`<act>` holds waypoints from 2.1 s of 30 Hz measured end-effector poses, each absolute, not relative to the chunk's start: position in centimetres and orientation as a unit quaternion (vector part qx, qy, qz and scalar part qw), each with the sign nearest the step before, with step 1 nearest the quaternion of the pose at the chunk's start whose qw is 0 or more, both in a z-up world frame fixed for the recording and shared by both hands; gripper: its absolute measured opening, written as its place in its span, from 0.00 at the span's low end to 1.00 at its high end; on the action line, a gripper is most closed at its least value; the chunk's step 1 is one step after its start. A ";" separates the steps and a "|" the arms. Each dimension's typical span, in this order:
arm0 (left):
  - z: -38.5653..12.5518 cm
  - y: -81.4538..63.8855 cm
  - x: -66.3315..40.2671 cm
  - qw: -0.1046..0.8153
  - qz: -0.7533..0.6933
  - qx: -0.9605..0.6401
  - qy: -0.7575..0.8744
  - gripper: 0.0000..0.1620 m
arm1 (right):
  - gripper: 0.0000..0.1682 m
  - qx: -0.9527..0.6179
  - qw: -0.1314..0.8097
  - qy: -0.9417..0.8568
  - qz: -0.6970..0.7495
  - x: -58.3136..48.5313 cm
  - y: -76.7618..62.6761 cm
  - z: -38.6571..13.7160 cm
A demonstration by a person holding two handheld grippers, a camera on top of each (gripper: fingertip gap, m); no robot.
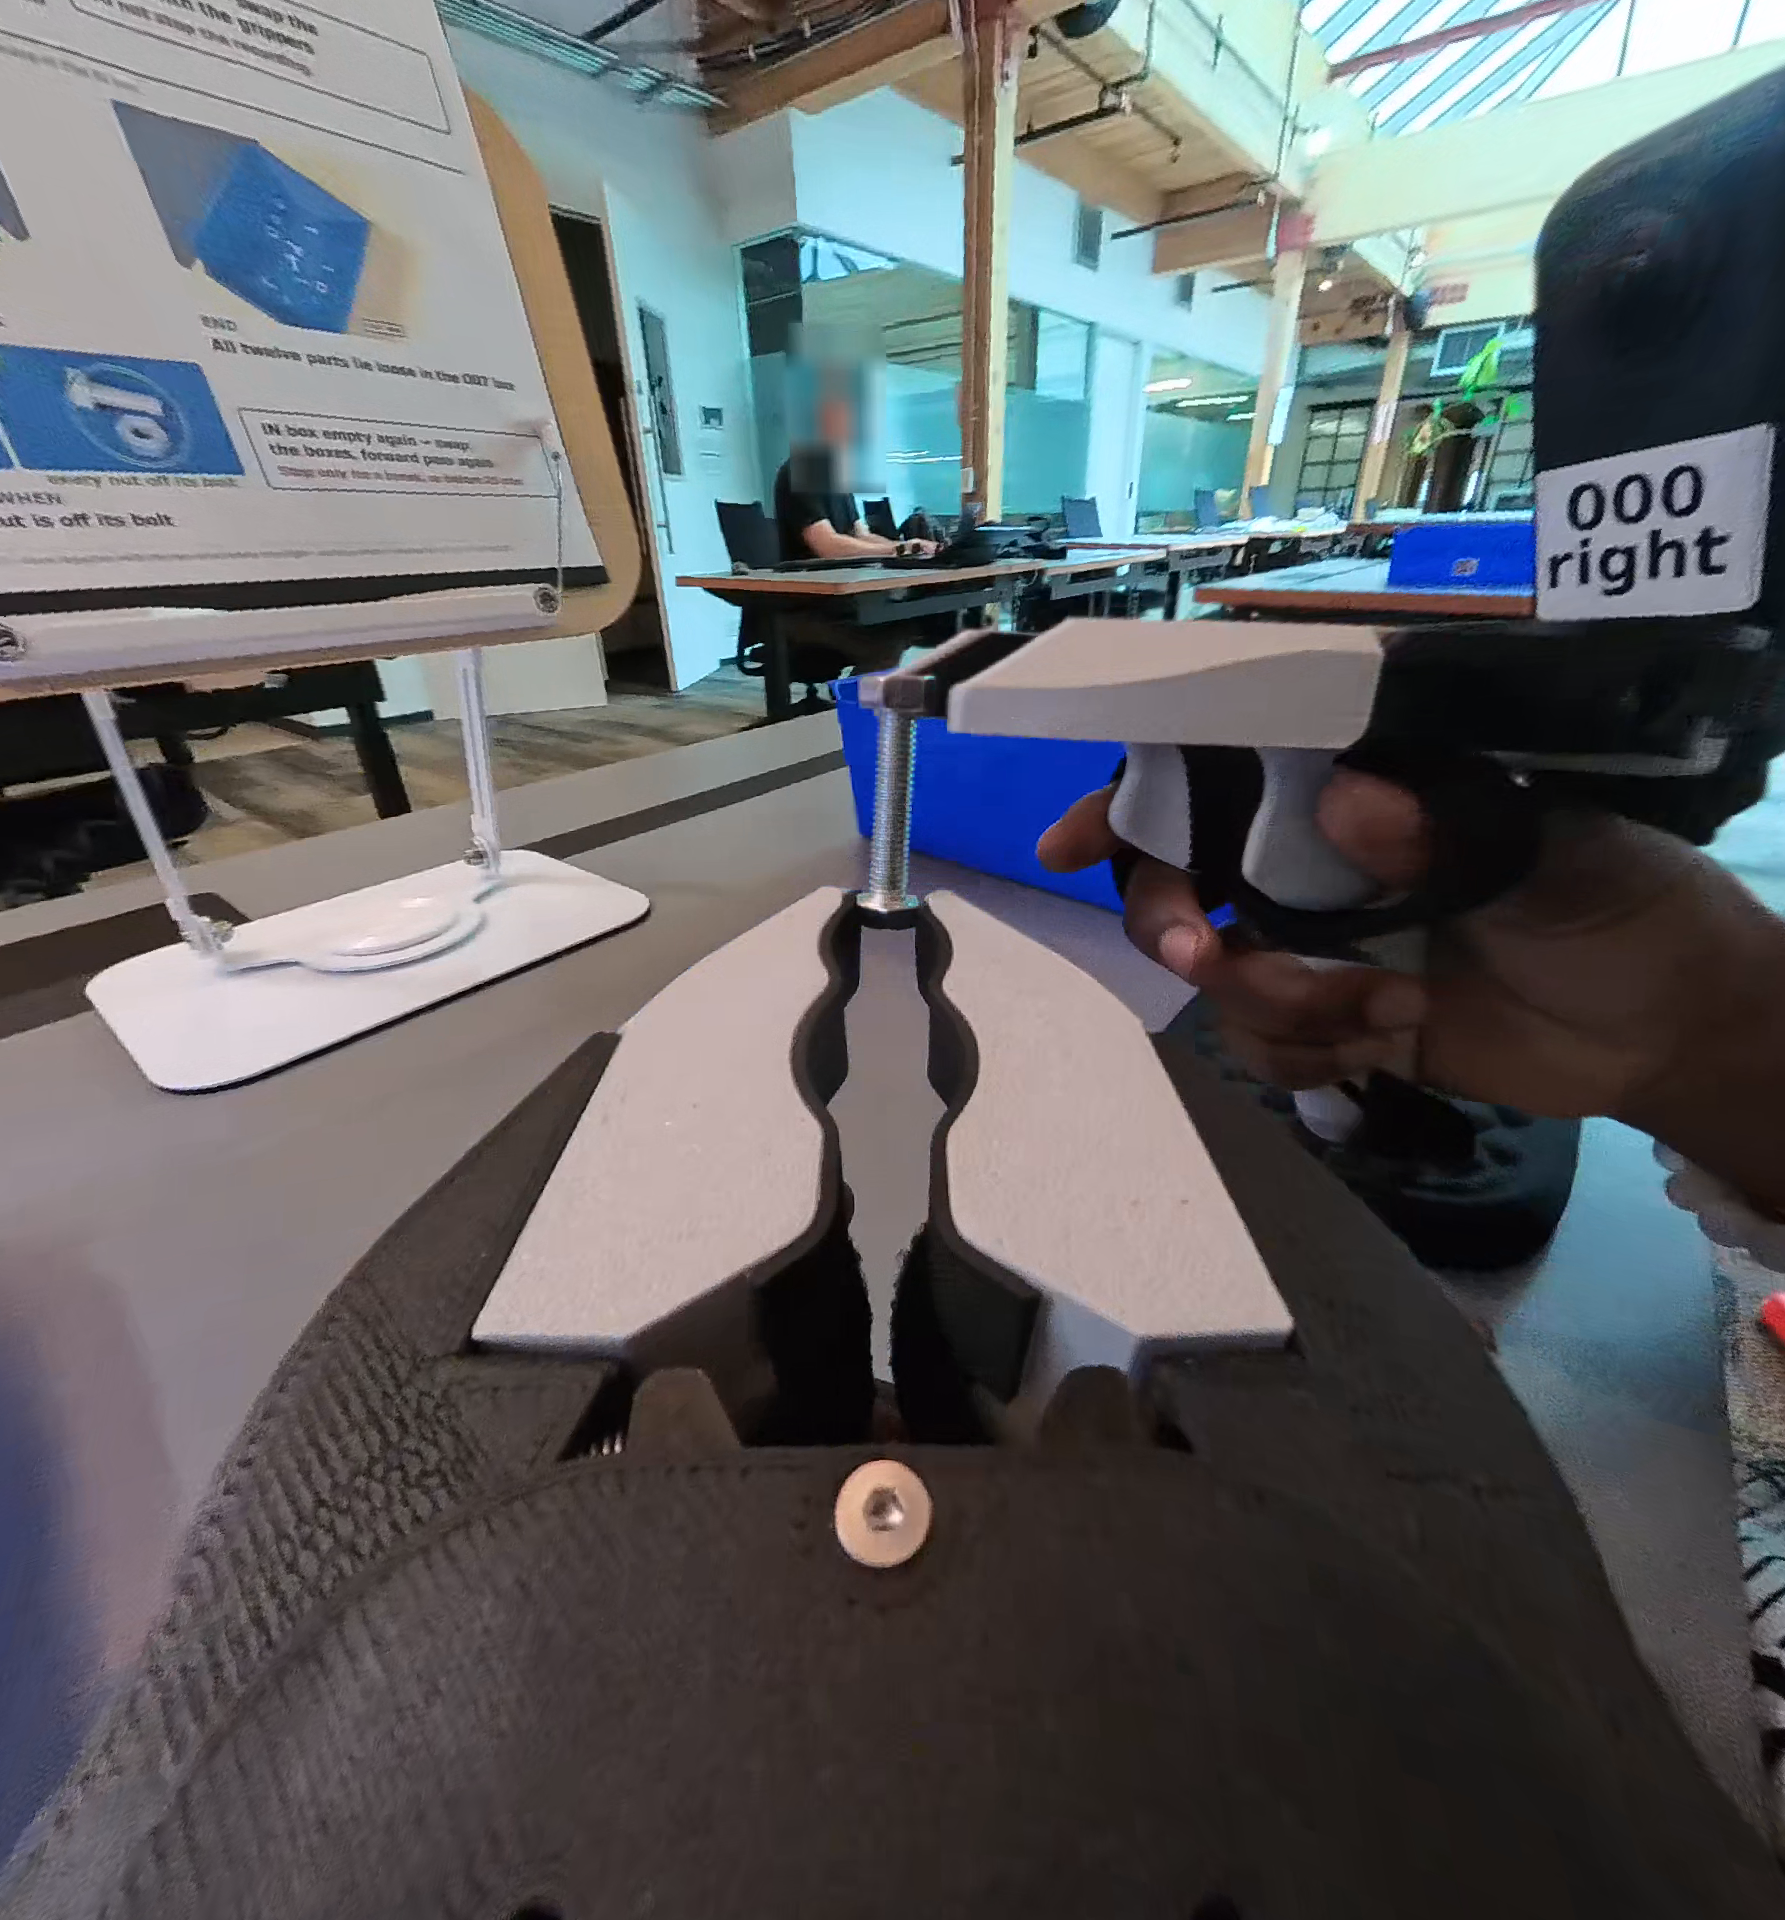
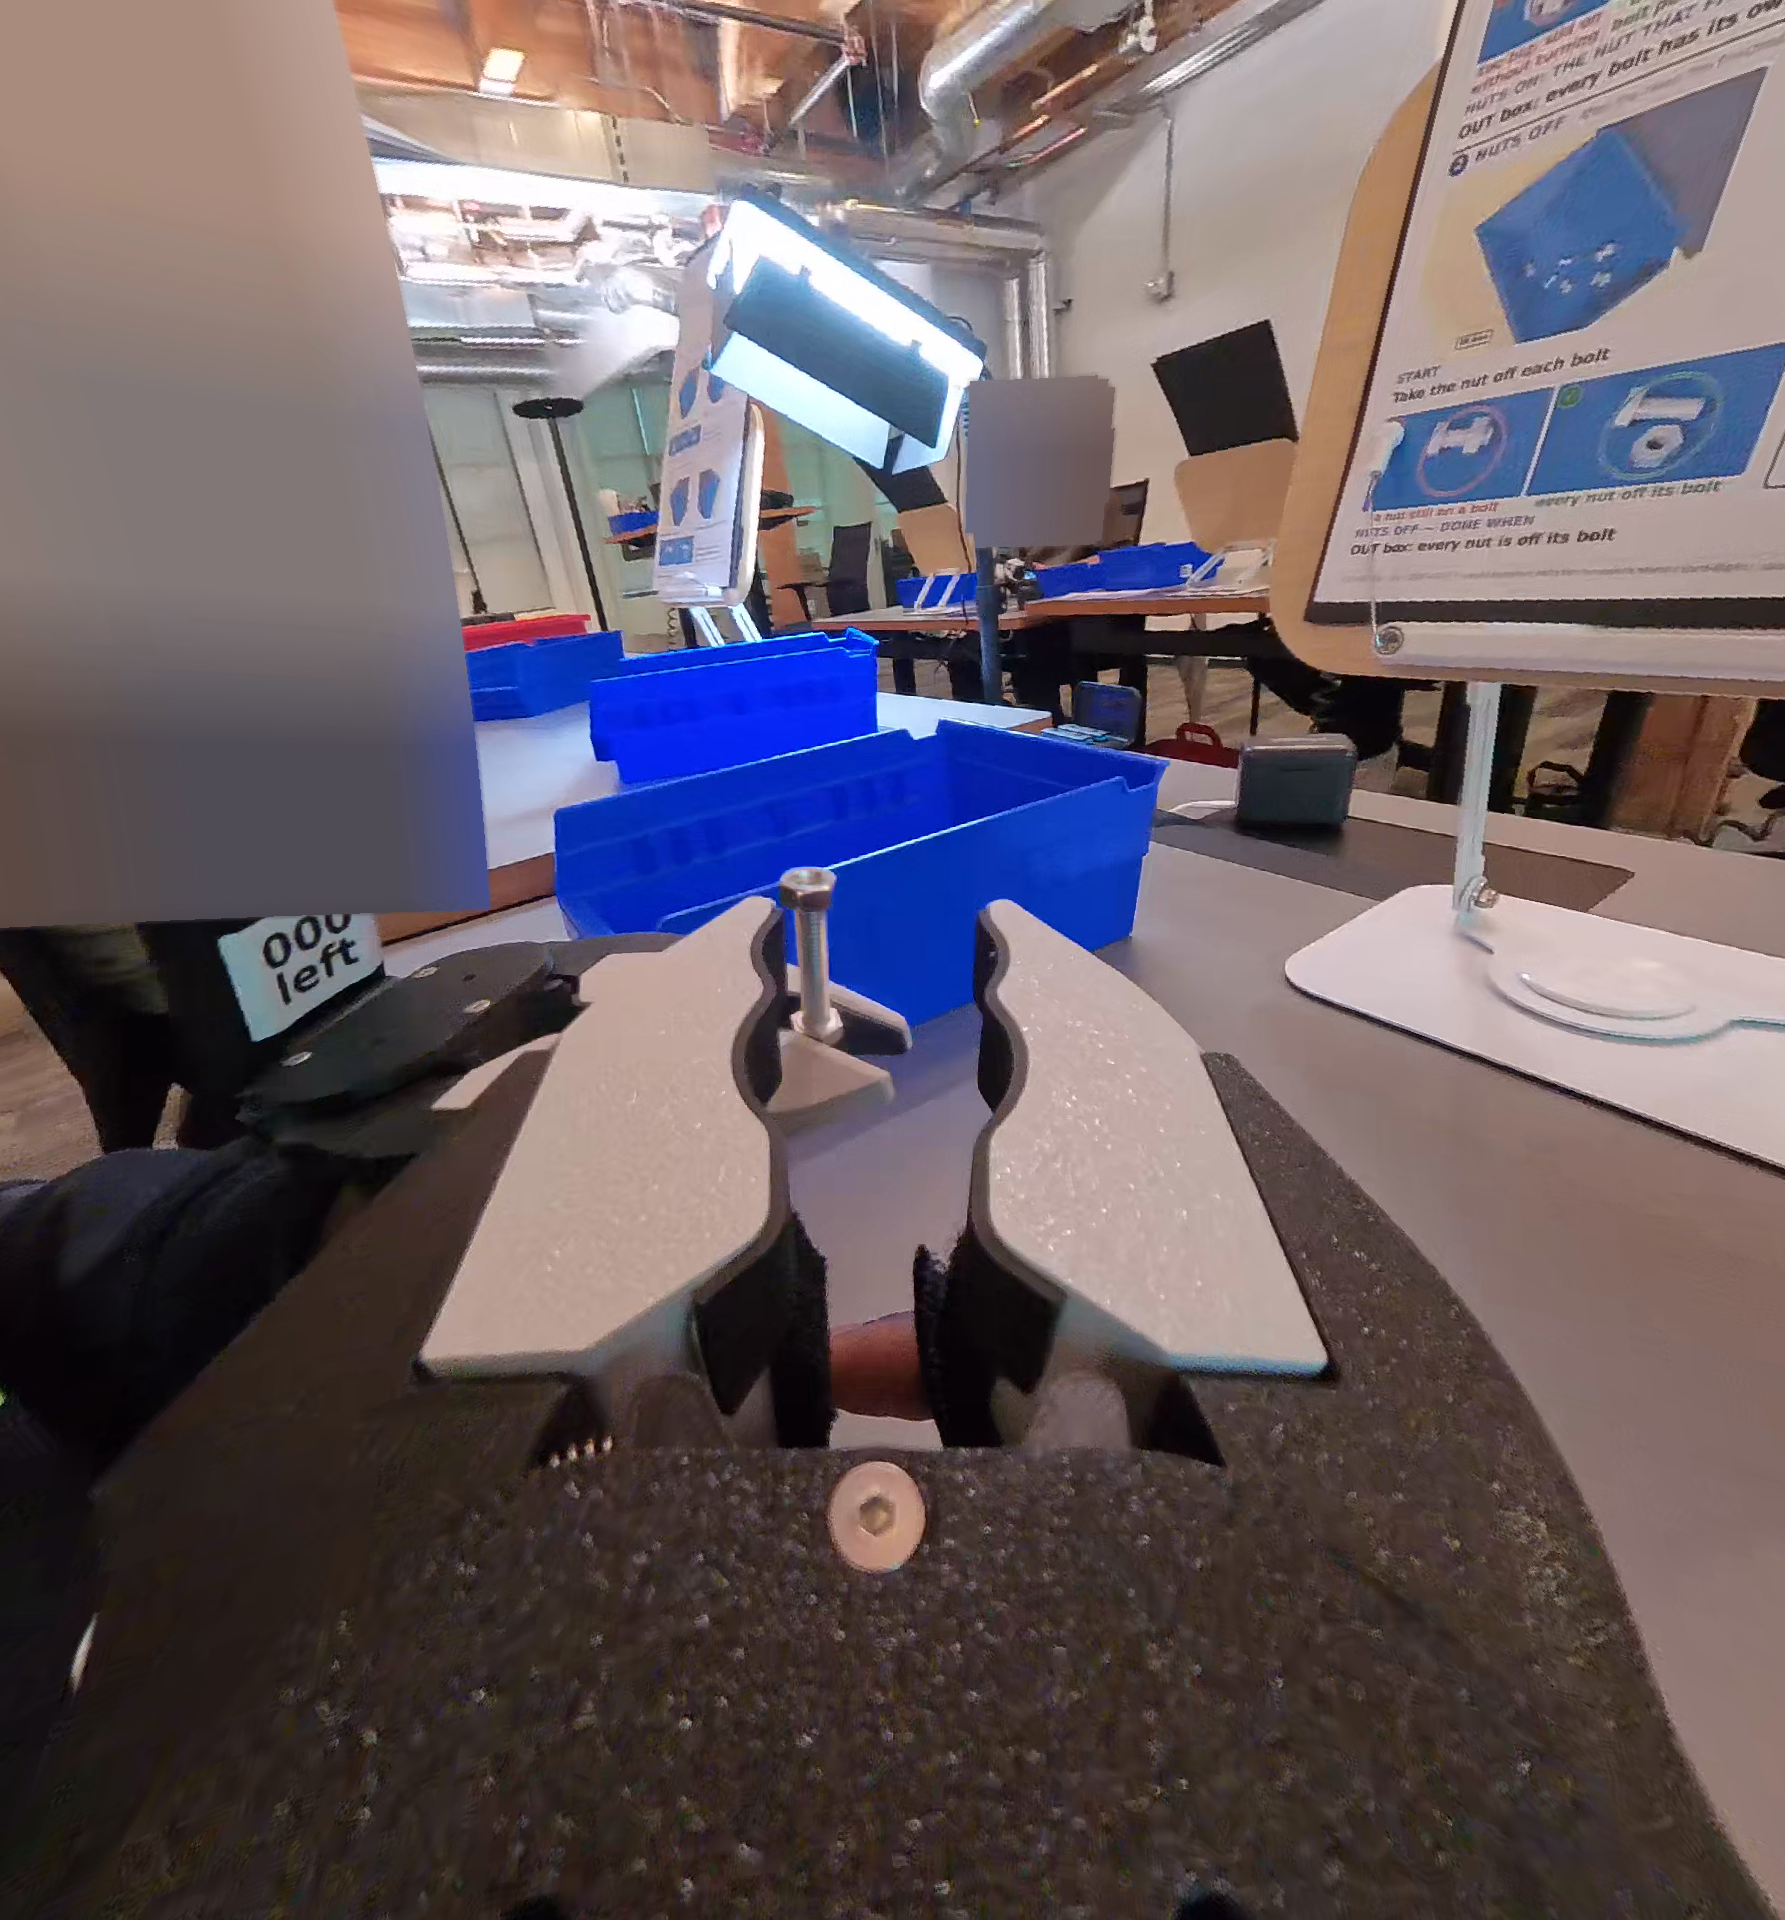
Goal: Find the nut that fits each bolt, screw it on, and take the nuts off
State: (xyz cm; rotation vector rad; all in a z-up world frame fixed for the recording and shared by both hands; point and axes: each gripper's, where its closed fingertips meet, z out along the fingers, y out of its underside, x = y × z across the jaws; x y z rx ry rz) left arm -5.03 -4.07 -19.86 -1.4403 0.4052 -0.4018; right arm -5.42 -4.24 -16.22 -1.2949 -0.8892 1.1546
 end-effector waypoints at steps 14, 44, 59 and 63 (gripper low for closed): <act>-20.0 -4.5 -4.3 0.708 -0.197 -0.645 0.207 0.06 | 0.06 -0.527 0.548 -0.412 0.502 -6.2 -5.7 -16.0; -18.5 -8.7 -0.8 0.623 -0.460 -0.569 0.277 0.06 | 0.06 -0.815 0.386 -0.431 0.046 21.5 13.9 -23.2; -18.8 -8.6 -0.7 0.620 -0.456 -0.575 0.279 0.06 | 0.06 -0.905 0.119 -0.408 -0.026 26.6 18.0 -31.8; -18.8 -8.5 -0.9 0.620 -0.457 -0.575 0.276 0.06 | 0.07 -0.910 0.117 -0.398 -0.013 26.5 18.1 -32.1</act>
